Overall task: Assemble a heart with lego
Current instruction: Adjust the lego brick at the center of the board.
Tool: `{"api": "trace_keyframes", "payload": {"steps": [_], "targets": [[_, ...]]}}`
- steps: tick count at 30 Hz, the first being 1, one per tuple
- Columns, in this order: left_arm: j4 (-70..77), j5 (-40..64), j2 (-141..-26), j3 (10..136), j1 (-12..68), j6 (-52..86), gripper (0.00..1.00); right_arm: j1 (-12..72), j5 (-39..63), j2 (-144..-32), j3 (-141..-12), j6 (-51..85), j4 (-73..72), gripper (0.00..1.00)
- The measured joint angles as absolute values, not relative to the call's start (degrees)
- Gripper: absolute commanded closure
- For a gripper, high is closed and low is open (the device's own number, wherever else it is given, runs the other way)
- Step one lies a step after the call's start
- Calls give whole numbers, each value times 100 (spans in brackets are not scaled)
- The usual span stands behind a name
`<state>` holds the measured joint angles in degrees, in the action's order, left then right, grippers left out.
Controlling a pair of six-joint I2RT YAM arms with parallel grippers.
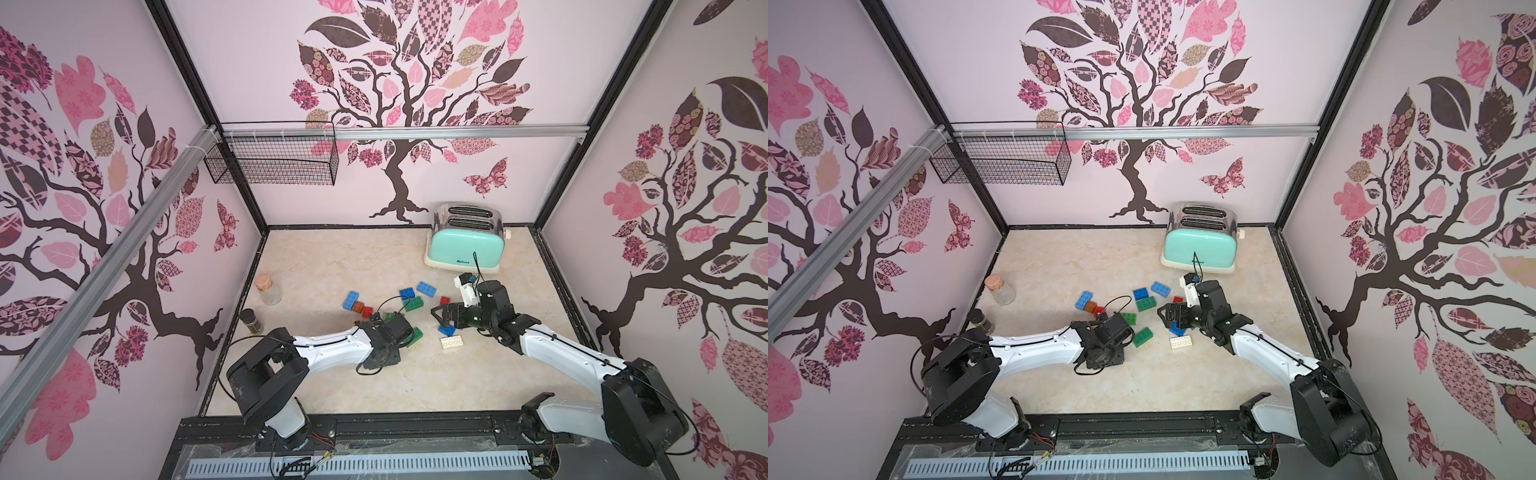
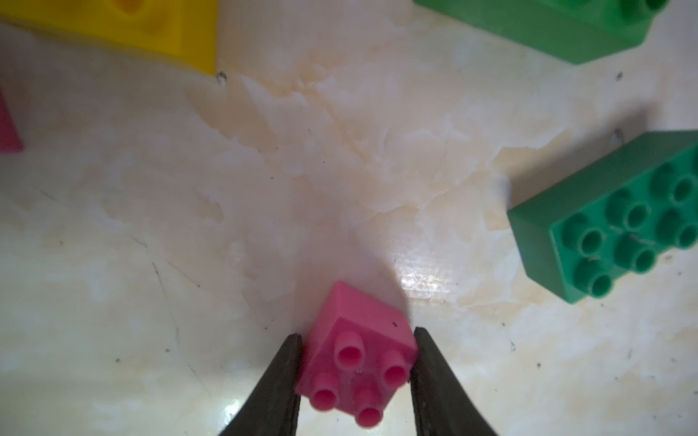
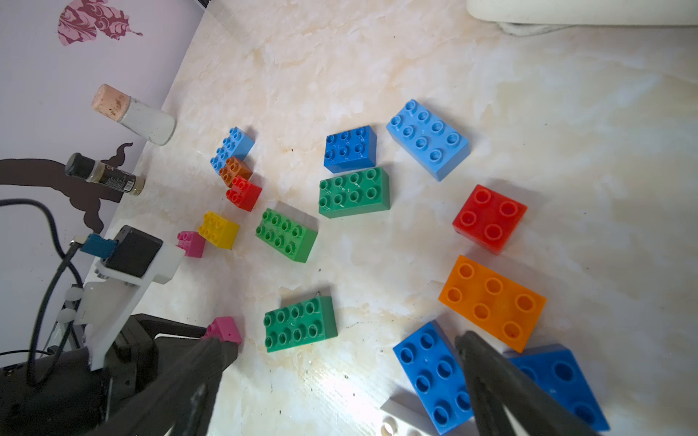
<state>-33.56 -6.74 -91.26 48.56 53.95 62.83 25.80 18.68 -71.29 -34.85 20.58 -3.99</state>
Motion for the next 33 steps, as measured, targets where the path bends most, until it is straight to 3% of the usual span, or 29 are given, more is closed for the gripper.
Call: {"api": "trace_keyframes", "payload": {"steps": [12, 22, 27, 33], "targets": [[-3295, -436, -9032, 4840, 5404, 6702, 34, 2582, 1874, -7129, -3485, 2056, -281, 0], [-3701, -331, -8073, 4593, 5098, 6252, 33, 3087, 1863, -7218, -3653, 1601, 10, 9], [-3824, -242, -7196, 4475, 4394, 5669, 34, 3778, 1614, -7961, -4427, 972, 349, 19], [-3924, 5, -6545, 4034, 3494, 5157, 34, 4018, 1398, -8960, -5400, 139, 843, 23]]}}
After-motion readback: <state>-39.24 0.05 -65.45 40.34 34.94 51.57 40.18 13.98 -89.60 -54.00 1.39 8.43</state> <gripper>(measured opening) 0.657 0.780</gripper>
